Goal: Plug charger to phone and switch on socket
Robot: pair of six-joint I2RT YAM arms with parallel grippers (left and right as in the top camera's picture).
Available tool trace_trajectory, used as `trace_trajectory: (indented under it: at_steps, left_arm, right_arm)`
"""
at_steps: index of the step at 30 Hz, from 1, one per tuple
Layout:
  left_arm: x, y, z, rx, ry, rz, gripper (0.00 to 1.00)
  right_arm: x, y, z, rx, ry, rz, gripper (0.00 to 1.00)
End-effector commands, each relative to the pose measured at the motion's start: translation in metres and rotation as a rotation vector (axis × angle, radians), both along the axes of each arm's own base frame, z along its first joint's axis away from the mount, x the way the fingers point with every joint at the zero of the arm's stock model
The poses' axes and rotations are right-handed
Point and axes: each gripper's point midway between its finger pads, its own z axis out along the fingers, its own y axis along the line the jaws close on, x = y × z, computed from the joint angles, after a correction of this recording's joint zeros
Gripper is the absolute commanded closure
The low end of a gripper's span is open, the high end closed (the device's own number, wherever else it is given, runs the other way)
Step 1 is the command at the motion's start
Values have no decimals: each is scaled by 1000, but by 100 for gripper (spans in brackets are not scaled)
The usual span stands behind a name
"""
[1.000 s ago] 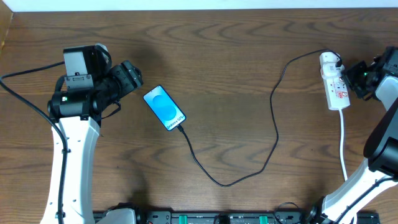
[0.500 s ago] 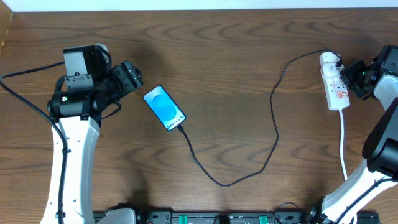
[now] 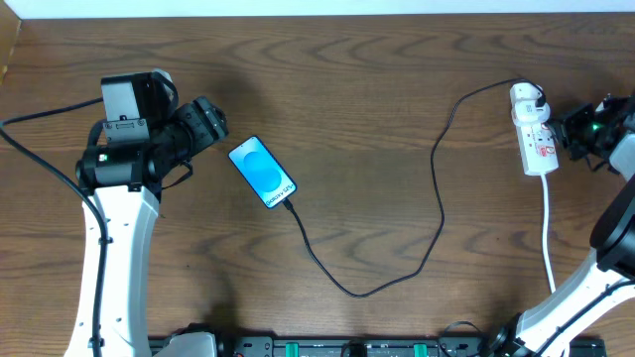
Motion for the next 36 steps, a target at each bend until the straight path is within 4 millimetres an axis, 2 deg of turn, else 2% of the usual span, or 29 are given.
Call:
trace_trajectory:
  at_steps: [1, 9, 13, 32, 36]
  left_arm:
    - [1, 4, 4, 14, -15, 7, 20]
    - [2, 4, 4, 14, -19, 7, 19]
    - [2, 4, 4, 14, -19, 7, 19]
    - [2, 4, 4, 14, -18, 7, 19]
    - [2, 4, 4, 14, -19, 7, 20]
  right_arm:
    - [5, 88, 34, 308, -136, 273, 99]
    - [4, 90, 33, 314, -126, 274, 99]
    - [0, 99, 29, 316, -99, 292, 99]
    - [-19, 174, -17, 154, 152, 397, 99]
    - [-21, 189, -18, 148, 167, 426, 99]
